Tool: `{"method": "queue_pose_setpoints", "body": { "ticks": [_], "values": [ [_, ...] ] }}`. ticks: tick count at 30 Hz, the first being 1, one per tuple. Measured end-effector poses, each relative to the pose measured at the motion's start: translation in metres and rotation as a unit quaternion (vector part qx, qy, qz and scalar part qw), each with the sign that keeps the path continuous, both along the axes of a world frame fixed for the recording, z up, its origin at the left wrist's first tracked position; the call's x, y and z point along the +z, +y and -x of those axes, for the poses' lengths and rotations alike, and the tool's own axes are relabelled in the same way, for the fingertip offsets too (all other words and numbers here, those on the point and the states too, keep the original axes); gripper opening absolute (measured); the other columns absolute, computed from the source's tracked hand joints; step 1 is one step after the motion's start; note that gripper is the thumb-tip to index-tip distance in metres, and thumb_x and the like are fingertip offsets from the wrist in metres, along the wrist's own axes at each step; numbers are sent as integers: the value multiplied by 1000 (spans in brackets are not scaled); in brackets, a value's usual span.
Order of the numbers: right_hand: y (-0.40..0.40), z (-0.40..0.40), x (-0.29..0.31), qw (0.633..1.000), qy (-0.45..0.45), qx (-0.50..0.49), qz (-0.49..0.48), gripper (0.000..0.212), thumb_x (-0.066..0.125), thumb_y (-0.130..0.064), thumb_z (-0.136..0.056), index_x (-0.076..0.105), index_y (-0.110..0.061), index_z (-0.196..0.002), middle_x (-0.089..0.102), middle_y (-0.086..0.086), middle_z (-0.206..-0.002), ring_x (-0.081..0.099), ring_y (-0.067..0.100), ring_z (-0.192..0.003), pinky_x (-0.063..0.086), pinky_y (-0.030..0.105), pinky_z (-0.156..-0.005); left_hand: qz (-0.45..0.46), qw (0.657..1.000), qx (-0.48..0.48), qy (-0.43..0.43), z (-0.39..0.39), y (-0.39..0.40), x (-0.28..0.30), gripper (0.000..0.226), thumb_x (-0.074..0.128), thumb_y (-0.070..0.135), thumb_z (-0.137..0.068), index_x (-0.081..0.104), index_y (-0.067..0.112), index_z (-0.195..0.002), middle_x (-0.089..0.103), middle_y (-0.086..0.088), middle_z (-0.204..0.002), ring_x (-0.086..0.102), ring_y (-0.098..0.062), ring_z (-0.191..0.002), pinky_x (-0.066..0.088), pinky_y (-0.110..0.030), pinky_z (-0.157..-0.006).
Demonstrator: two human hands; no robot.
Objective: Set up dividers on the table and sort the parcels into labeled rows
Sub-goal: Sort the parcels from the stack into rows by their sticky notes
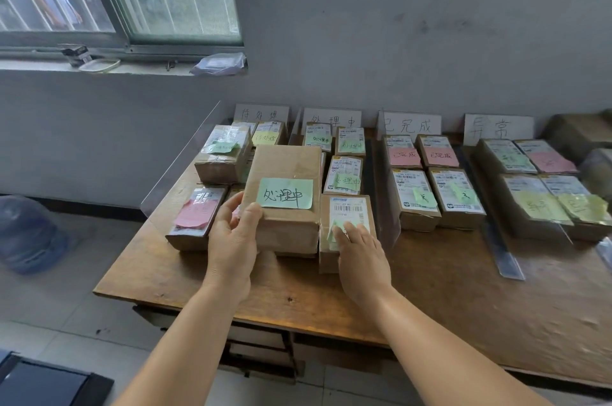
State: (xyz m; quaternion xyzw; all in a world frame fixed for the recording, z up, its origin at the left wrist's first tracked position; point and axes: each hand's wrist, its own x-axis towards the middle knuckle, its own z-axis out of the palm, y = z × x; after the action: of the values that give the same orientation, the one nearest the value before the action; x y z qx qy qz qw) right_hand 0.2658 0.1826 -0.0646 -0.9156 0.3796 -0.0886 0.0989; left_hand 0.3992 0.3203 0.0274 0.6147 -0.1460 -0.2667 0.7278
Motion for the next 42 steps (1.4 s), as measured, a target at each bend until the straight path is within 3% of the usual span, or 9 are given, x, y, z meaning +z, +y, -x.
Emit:
{"method": "queue_pose_setpoints", "body": {
  "ticks": [6, 10, 16, 19, 22, 26, 30, 37, 42],
  "values": [
    [-14, -6, 12, 1000, -9, 6, -22, 51, 49, -19, -94, 31, -25, -142, 30, -2, -150, 20, 22, -142, 22, 38, -112, 9, 1000, -13, -4, 4, -2, 6, 29, 59, 27, -91, 52, 37, -118, 73, 10, -95, 68, -2, -87, 54, -32, -77],
    [-17, -2, 42, 987, -138, 5, -82, 48, 48, -34, -97, 37, -20, -141, 41, -4, -145, 34, 18, -136, 30, 34, -108, 5, 1000, -12, -5, 6, -11, 10, 25, 58, 28, -93, 52, 40, -114, 73, 11, -93, 68, -1, -82, 54, -31, -70],
    [-29, -6, 112, 871, -385, 0, -303, 68, 30, -61, -90, 39, -20, -143, 47, -4, -142, 40, 11, -132, 32, 25, -107, 3, 999, -27, -28, 7, -50, 29, 22, 57, 26, -93, 52, 44, -106, 65, -3, -108, 64, -17, -99, 56, -43, -86],
    [-42, -14, 132, 864, -378, 37, -332, 79, 32, -68, -82, 33, -21, -146, 52, -3, -137, 49, 16, -126, 45, 43, -101, 16, 999, -25, -32, 4, -80, 41, 21, 58, 23, -92, 54, 41, -102, 65, -6, -108, 62, -25, -105, 53, -50, -91],
    [-68, -26, 140, 870, -372, 28, -321, 61, 41, -54, -92, 34, -24, -144, 54, -3, -135, 51, 21, -124, 48, 46, -97, 5, 998, -27, -51, -7, -113, 48, 19, 56, 25, -93, 52, 40, -104, 63, -9, -110, 62, -26, -105, 53, -50, -90],
    [-115, -48, 137, 872, -357, 13, -336, 36, 45, -39, -98, 45, -26, -131, 62, -5, -116, 60, 17, -108, 55, 38, -86, -71, 991, -35, -112, -30, -159, 45, 35, 49, 27, -97, 45, 29, -131, 61, -1, -104, 61, -18, -95, 55, -34, -73],
    [-151, -71, 124, 892, -308, -17, -330, 44, 45, -37, -98, 40, -20, -138, 50, -21, -93, 53, 1, -84, 47, 17, -64, -153, 976, -49, -150, -51, -196, 31, 39, 42, 26, -100, 42, 23, -139, 58, 7, -102, 53, -3, -86, 40, -19, -60],
    [-178, -102, 87, 906, -222, -35, -360, 43, 47, -34, -97, 38, -20, -137, 52, 0, -133, 49, 13, -113, 39, 21, -80, -268, 951, -42, -151, -75, -223, -4, 32, 40, 23, -100, 49, 22, -131, 57, 14, -92, 55, -2, -82, 42, -19, -57],
    [-177, -111, 67, 905, -192, -38, -379, 40, 49, -32, -97, 39, -22, -134, 50, -1, -136, 46, 17, -125, 38, 22, -84, -321, 935, -48, -145, -84, -222, -18, 40, 40, 23, -100, 43, 20, -140, 59, -1, -116, 57, -18, -103, 51, -38, -89]
  ]
}}
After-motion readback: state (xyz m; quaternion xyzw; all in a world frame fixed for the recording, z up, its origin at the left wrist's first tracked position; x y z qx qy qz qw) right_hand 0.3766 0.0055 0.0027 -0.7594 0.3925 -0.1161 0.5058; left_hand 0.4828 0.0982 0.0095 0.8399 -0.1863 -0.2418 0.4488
